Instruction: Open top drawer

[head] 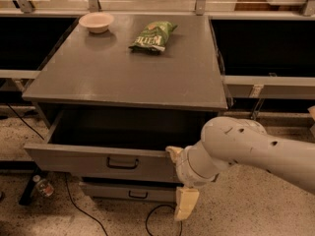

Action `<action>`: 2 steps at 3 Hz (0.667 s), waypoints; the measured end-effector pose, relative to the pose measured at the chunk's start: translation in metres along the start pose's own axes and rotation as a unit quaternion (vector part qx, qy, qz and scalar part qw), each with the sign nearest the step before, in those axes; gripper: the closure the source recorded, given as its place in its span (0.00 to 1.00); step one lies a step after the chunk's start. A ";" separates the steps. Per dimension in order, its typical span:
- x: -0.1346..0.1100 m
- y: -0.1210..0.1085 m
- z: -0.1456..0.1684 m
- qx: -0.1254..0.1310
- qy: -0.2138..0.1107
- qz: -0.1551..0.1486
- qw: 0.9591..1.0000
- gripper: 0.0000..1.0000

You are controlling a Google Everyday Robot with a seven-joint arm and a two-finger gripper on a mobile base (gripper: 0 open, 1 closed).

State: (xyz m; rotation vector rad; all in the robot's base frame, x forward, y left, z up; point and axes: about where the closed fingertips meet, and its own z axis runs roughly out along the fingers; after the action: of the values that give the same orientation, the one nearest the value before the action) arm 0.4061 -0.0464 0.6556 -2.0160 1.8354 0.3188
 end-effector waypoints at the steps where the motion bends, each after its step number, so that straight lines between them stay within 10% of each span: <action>1: 0.001 0.008 -0.001 -0.005 0.007 -0.019 1.000 0.00; 2: 0.001 0.014 -0.001 -0.012 0.011 -0.034 0.999 0.00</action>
Offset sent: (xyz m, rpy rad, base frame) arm -0.0206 -0.0027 -0.0043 -0.0449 -0.0074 0.1063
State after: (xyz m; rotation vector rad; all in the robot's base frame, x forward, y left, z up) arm 0.3922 -0.0481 0.6542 -2.1007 1.7799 0.3014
